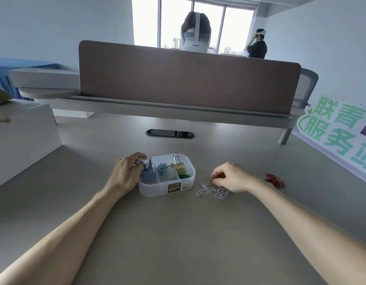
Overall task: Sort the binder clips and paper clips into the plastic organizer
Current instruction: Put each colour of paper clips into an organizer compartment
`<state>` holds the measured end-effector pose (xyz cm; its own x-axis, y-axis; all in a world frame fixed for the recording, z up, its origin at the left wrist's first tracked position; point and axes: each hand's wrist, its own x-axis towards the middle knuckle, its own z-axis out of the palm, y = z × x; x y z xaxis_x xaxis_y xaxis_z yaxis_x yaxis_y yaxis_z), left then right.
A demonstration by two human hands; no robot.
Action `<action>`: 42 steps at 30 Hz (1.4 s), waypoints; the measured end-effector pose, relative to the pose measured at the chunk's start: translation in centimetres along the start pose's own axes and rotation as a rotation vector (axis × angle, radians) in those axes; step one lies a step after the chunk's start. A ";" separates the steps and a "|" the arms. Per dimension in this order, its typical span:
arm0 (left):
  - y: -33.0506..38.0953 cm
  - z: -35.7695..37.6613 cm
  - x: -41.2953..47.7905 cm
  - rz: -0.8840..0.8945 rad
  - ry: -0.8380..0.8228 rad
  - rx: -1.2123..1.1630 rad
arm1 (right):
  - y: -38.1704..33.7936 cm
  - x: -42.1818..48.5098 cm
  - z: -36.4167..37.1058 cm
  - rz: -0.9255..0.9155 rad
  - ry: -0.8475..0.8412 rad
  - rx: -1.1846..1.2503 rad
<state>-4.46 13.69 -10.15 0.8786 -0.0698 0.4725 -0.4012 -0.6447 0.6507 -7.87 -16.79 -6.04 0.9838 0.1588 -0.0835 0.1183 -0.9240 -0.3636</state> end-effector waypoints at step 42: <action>0.3 -0.2 -0.1 0.025 -0.014 0.025 | 0.8 -1.1 -0.3 -0.177 -0.107 -0.068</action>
<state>-4.69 13.63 -9.88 0.8720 -0.0969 0.4799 -0.4166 -0.6618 0.6233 -8.83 -17.77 -5.94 0.9273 0.3535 -0.1230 0.3005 -0.8991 -0.3184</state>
